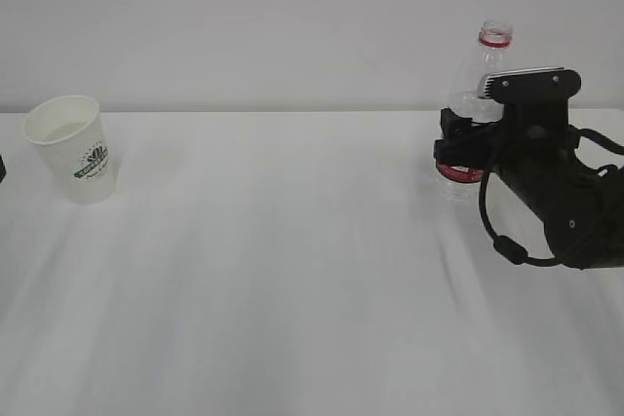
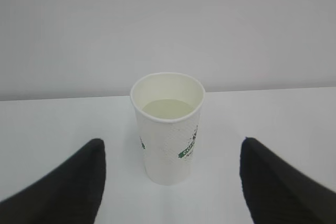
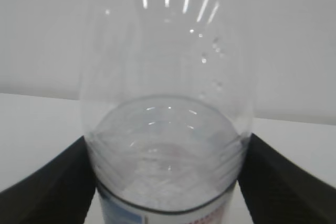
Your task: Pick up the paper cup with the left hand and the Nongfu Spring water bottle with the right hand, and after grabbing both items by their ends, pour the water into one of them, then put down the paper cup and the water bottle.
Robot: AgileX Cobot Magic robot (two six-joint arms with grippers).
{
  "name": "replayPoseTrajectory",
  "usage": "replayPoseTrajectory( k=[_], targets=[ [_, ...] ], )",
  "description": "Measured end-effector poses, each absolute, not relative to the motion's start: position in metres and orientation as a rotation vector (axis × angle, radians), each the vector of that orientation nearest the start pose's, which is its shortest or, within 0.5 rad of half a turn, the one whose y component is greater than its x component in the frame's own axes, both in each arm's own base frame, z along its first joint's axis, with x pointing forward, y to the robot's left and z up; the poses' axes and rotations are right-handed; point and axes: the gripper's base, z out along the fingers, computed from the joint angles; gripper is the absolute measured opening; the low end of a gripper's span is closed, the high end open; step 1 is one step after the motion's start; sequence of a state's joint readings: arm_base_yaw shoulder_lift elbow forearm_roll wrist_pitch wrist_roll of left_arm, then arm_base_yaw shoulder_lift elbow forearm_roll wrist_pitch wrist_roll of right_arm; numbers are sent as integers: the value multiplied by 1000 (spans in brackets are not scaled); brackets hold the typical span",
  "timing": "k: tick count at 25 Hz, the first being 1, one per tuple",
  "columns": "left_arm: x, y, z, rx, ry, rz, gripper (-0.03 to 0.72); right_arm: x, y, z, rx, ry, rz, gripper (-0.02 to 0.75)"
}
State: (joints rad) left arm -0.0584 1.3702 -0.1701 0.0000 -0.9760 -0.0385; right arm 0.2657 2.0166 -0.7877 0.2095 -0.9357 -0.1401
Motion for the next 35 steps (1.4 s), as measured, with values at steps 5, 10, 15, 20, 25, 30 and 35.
replayPoseTrajectory(
  k=[5,10,15,20,25,30,35],
  targets=[
    [202,-12,180,17,1708,-72,578,351,80,125,-107,1782,51,613],
    [202,-12,180,17,1708,-72,578,342,79,120,-104,1785,81,613],
    [202,-12,180,23,1708,-74,577,331,77,116,-102,1798,87,613],
    [202,-13,180,39,1708,-78,577,320,73,126,-97,1781,91,613],
    [202,-14,180,43,1708,-79,577,308,70,137,-94,1763,95,613],
    [202,-14,181,43,1703,-79,577,297,67,149,-91,1741,100,612],
    [198,-12,190,17,1664,-73,565,291,66,164,-96,1728,102,610]
  ],
)
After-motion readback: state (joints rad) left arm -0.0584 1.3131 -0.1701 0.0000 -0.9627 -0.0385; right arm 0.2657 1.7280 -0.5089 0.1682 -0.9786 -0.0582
